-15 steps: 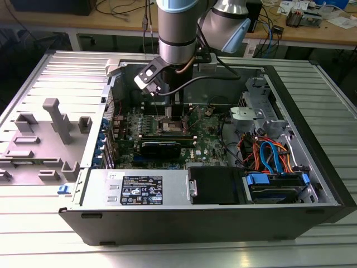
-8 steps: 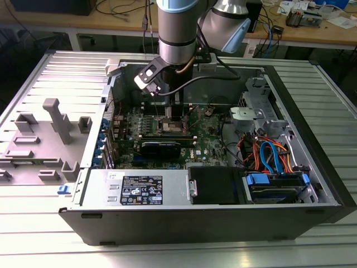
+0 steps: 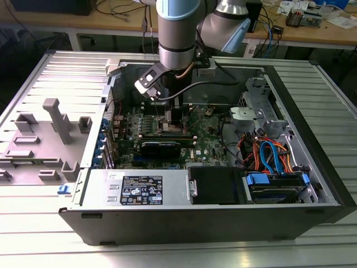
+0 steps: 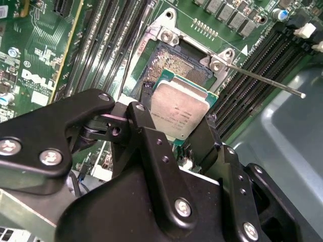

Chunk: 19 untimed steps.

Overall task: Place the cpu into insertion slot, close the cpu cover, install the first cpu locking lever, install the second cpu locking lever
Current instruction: 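Place the cpu into insertion slot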

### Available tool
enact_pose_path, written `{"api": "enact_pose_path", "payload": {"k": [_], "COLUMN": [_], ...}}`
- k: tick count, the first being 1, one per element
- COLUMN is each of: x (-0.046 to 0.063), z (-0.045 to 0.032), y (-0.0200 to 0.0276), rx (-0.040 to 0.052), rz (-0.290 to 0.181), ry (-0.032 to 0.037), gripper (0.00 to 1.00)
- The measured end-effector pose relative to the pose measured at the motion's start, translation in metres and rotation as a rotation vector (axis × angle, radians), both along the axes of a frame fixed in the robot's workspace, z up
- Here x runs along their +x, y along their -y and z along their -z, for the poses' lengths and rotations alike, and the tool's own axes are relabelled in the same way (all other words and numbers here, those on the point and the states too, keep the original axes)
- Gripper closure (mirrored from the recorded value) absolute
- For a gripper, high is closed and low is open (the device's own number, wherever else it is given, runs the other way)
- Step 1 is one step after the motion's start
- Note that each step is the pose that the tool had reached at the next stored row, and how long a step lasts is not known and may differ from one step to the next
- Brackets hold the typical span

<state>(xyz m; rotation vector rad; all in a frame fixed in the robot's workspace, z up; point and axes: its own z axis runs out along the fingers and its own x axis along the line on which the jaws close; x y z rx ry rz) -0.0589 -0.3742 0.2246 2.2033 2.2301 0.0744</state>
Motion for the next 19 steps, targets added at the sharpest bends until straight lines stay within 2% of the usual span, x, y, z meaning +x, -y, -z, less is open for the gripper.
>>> {"api": "enact_pose_path", "payload": {"k": [3,7,12,19], "x": [0.000,-0.003,-0.003,-0.004], "z": [0.0036,0.0080,0.0177,0.0204], "y": [0.0025,0.0027,0.0030,0.0046], "rx": [0.0001,-0.0001,-0.0001,-0.0002], "rz": [0.000,0.000,0.000,-0.001], "ry": [0.0002,0.0001,0.0001,0.0001], "gripper": [0.46,0.46,0.46,0.46]}}
